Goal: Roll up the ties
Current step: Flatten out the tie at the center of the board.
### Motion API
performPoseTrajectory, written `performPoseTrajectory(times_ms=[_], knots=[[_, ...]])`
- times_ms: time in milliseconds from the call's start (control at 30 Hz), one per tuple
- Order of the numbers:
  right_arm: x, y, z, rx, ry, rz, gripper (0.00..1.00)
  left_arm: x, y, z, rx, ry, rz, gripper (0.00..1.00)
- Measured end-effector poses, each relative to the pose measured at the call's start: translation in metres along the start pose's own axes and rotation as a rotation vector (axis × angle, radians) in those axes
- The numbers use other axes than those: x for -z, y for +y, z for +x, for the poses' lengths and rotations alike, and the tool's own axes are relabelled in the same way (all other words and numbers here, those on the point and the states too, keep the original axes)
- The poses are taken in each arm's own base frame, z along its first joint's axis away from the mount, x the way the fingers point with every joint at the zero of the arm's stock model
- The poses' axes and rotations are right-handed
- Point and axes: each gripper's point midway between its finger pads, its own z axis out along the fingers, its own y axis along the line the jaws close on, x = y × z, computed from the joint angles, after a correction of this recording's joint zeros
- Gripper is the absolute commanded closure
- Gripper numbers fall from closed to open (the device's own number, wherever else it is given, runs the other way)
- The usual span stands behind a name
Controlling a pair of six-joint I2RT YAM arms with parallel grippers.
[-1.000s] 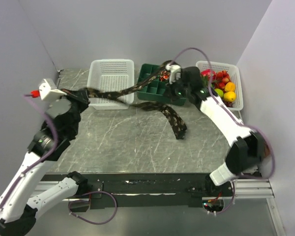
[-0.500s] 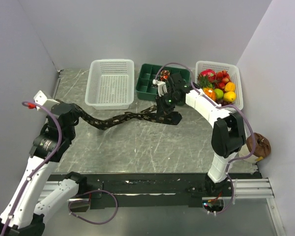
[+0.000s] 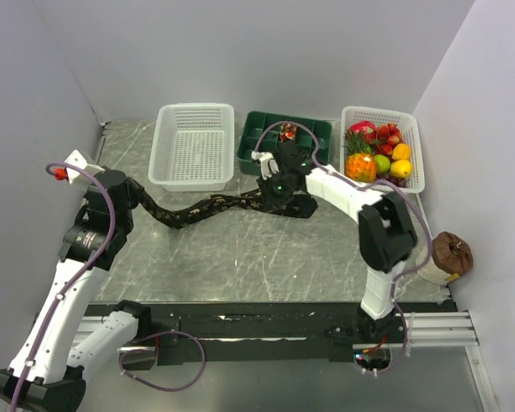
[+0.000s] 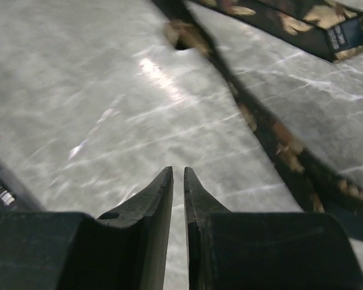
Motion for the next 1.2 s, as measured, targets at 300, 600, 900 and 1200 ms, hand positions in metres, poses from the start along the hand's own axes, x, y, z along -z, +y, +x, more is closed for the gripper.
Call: performPoseTrajectory(times_ms=[300,600,900,1200], knots=[[-0.074,-0.075,-0.006,-0.097,0.117,0.283,0.83,0.002,-0.007,-0.004,-0.003,0.005,0.046,0.99],[-0.068,-0.089,-0.004,-0.114,0.151,0.374,0.87,0.018,-0.020,-0.019,-0.003,-0.005,0.125,0.99],[-0.060,-0.085,0.022,-0.115,0.228,0.370,0.91,0.030,-0.010,-0.024,-0.028,-0.008,0.111,0.99],[-0.037,-0.070,0.068,-0.168,0.312,0.361,0.89,0.041,0.030,-0.017,-0.038,-0.007,0.007,0.96]])
